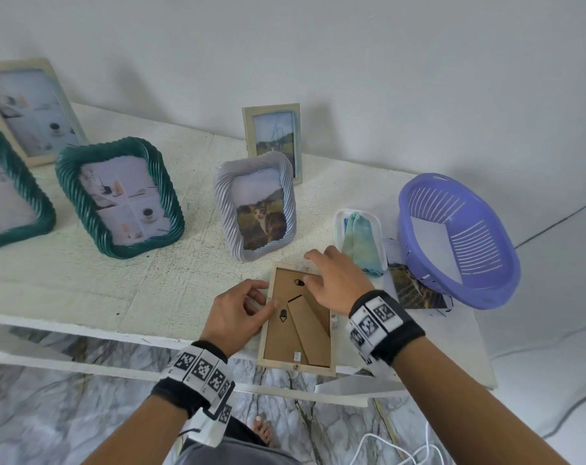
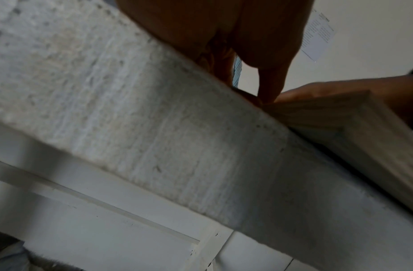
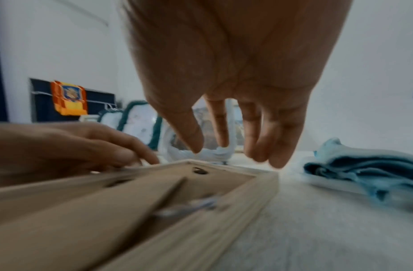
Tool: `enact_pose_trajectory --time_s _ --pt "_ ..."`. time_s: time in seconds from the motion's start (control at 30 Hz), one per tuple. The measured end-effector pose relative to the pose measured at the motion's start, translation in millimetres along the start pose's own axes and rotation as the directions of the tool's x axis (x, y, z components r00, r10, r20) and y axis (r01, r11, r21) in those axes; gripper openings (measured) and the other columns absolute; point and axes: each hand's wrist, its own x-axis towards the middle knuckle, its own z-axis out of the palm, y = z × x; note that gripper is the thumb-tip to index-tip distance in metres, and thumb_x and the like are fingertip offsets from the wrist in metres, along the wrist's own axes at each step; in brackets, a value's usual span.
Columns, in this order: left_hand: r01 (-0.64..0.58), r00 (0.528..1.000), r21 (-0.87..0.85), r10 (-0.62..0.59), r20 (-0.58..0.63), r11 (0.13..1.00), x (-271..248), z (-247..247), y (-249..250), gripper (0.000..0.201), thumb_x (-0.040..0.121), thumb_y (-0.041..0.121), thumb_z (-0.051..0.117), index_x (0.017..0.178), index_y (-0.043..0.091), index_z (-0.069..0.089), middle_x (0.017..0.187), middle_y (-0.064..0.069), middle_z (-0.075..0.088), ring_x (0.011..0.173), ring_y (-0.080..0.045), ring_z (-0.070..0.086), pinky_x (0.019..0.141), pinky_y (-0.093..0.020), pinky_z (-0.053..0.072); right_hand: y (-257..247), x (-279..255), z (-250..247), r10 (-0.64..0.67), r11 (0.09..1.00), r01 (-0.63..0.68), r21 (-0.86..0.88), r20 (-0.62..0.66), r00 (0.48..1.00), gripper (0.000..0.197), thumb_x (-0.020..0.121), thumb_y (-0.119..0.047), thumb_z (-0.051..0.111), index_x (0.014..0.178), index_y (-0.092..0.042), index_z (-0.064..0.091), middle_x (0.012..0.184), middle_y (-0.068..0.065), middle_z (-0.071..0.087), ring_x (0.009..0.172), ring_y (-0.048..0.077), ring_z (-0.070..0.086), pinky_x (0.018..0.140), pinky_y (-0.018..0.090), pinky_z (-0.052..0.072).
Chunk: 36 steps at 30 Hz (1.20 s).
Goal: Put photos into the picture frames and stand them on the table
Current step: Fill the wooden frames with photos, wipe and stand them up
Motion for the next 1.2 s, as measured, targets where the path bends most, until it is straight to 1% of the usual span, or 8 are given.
enact_pose_trajectory --time_s 0.13,0.3,0.47,0.7,0.9,1.03,1.1,1.2 --pt "-0.007 1.000 -0.016 0.007 0.012 1.000 1.0 -0.5 -0.3 0.027 0.082 0.022 0.079 0.106 0.022 0.067 0.080 0.004 0.066 0.059 -0.007 0.060 0.059 -0.026 0.058 -30.3 -59.8 12.2 -0.037 0.996 0.044 0.081 -0.093 0.995 0.019 0.098 -0.038 0.040 0.095 -0.022 0.049 0.097 -0.004 0.049 0.088 0.014 0.043 0.074 0.028 0.046" --pt "0.009 1.000 -0.050 -0.008 0.017 0.999 2.1 -0.3 -3.8 0.028 0.081 0.019 0.080 0.107 0.020 0.068 0.080 0.002 0.066 0.057 -0.007 0.059 0.055 -0.021 0.055 -52.7 -112.9 55.9 -0.011 1.000 0.008 -0.014 -0.151 0.988 0.029 0.086 -0.050 0.048 0.077 -0.023 0.055 0.081 -0.006 0.052 0.072 0.013 0.045 0.061 0.027 0.046" --pt "0.012 1.000 -0.053 -0.011 0.024 0.999 2.6 -0.1 -3.6 0.028 0.082 0.020 0.079 0.107 0.020 0.067 0.081 0.002 0.066 0.056 -0.008 0.060 0.055 -0.023 0.055 -57.7 -120.8 73.5 0.104 0.994 -0.104 0.014 -0.270 0.957 0.028 0.081 -0.047 0.049 0.076 -0.020 0.056 0.078 -0.005 0.050 0.067 0.016 0.045 0.058 0.028 0.045" --pt "0.017 1.000 -0.041 -0.017 0.009 0.999 3.6 -1.1 -5.1 0.026 0.083 0.022 0.078 0.107 0.020 0.068 0.081 0.002 0.066 0.058 -0.007 0.061 0.056 -0.022 0.055 -58.1 -122.3 85.7 0.153 0.979 -0.103 0.173 -0.305 0.940 0.011 0.078 -0.037 0.049 0.085 -0.030 0.055 0.089 -0.011 0.051 0.075 0.013 0.045 0.069 0.026 0.040" --pt "0.013 1.000 -0.028 -0.013 -0.005 1.000 2.3 -0.4 -4.1 0.026 0.084 0.023 0.078 0.108 0.020 0.069 0.082 0.003 0.068 0.064 -0.007 0.062 0.059 -0.022 0.057 -49.3 -120.7 86.7 0.092 0.962 -0.025 0.272 -0.234 0.968 0.012 0.083 -0.025 0.060 0.088 -0.035 0.056 0.094 -0.013 0.046 0.084 0.010 0.041 0.075 0.026 0.031" --pt "0.010 1.000 -0.032 -0.011 -0.013 0.999 1.9 0.1 -1.9 0.027 0.083 0.021 0.078 0.109 0.019 0.069 0.082 0.002 0.067 0.061 -0.003 0.059 0.056 -0.020 0.056 -42.4 -117.7 75.2 -0.007 0.983 0.048 0.179 -0.221 0.975 0.010 0.083 -0.030 0.060 0.091 -0.034 0.057 0.098 -0.010 0.044 0.086 0.013 0.042 0.074 0.029 0.039" --pt "0.013 1.000 -0.053 -0.014 -0.016 0.998 1.9 -0.1 -0.2 0.027 0.084 0.019 0.077 0.109 0.017 0.069 0.082 -0.001 0.066 0.058 -0.002 0.058 0.053 -0.020 0.054 -42.1 -112.8 68.2 -0.011 0.997 0.029 0.075 -0.230 0.973 0.025 0.080 -0.042 0.057 0.102 -0.031 0.056 0.105 -0.005 0.045 0.089 0.018 0.044 0.075 0.032 0.044" --pt "-0.005 1.000 -0.014 0.004 -0.019 1.000 2.7 0.5 -0.1 0.028 0.085 0.022 0.076 0.112 0.016 0.068 0.083 0.001 0.066 0.059 -0.005 0.060 0.052 -0.022 0.055 -42.5 -99.3 61.6 0.131 0.988 -0.149 -0.044 -0.274 0.953 0.053 0.077 -0.058 0.050 0.115 -0.021 0.055 0.117 0.006 0.049 0.097 0.026 0.047 0.077 0.038 0.048"
